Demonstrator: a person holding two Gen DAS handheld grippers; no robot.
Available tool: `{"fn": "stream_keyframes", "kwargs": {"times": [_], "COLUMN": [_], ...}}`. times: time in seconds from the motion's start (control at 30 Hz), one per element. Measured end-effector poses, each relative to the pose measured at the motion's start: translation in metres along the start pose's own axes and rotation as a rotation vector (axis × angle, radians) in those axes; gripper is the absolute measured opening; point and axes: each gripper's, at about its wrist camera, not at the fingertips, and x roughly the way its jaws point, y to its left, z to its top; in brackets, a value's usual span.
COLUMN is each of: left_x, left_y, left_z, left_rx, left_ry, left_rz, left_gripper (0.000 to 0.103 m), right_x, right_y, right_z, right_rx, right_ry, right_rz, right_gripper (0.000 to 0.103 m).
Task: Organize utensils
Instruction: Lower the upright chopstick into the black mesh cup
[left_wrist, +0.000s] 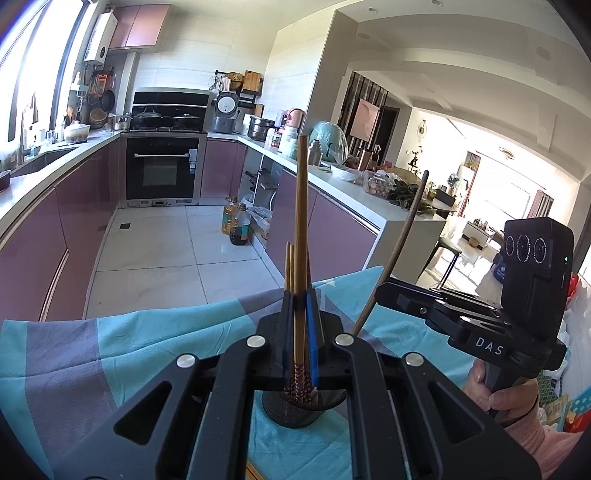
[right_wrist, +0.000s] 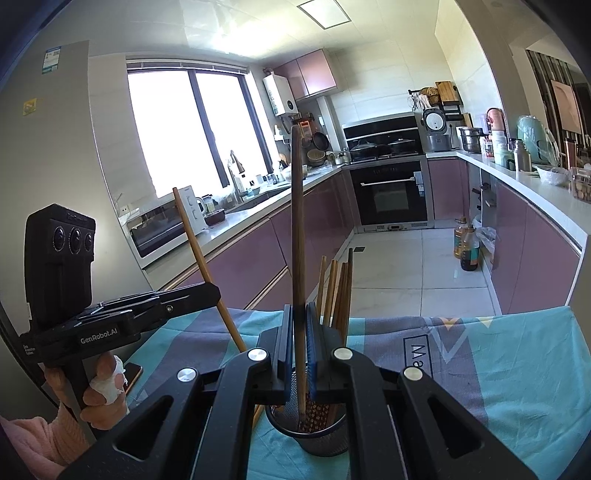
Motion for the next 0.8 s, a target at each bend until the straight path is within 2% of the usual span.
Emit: {"fn": "stream_keyframes", "kwargs": {"times": [0.8], "left_x": [0.024], "left_y": [-0.014], "left_z": [-0.006], "left_rx": [0.022], "left_ry": [0.102], "left_rz": [0.018], "left_gripper": [0.007], "right_x": [0.023], "right_y": [-0.006], "right_z": [-0.018], "right_rx": [0.018], "right_ry": [0.074], "right_rz": [-0.011], "right_gripper": [0.006]}}
